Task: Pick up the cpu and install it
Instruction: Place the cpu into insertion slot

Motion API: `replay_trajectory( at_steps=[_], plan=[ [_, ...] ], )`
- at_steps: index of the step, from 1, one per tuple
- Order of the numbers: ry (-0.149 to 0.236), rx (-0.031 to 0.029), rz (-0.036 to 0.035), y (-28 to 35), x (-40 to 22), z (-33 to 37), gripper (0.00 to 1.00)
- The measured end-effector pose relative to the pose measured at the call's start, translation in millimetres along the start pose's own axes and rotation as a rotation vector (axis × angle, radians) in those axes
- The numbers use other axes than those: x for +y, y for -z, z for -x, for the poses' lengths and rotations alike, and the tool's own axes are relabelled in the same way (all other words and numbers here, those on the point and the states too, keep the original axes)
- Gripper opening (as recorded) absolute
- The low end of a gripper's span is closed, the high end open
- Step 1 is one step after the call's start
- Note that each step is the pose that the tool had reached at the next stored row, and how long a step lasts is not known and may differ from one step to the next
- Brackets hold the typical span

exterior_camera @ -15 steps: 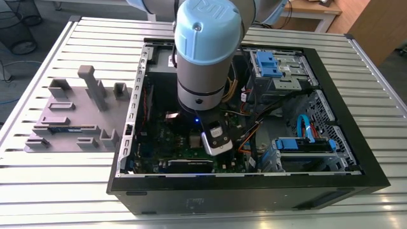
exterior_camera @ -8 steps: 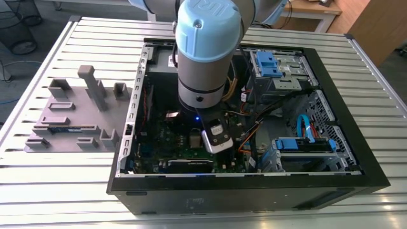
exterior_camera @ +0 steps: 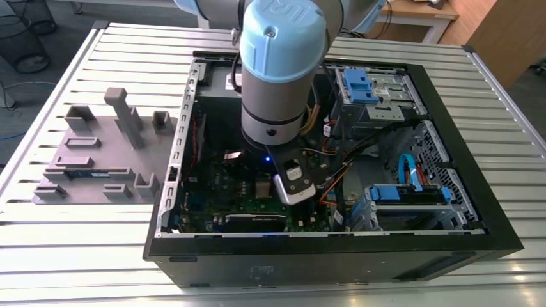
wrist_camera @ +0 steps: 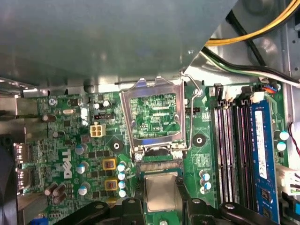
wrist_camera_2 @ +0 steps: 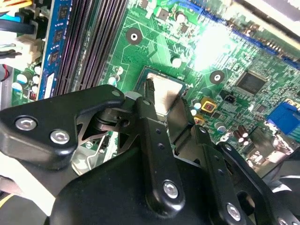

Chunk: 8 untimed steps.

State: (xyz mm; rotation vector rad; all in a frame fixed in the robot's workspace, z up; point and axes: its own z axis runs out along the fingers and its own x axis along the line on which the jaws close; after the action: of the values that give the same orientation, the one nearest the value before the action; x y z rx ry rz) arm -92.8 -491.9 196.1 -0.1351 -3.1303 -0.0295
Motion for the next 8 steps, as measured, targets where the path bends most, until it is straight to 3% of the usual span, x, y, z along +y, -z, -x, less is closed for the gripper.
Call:
replay_trajectory(
  at_steps=[2,4,8],
  plan=[
    [0.006,0.0025,-0.0057,0.0,0.1,0.8,0.39],
    [0.016,0.0030,-0.0066,0.0,0.0,0.9,0.39],
    [0.033,0.0036,-0.0009,-0.1,0.2,1.5,0.39]
  ],
)
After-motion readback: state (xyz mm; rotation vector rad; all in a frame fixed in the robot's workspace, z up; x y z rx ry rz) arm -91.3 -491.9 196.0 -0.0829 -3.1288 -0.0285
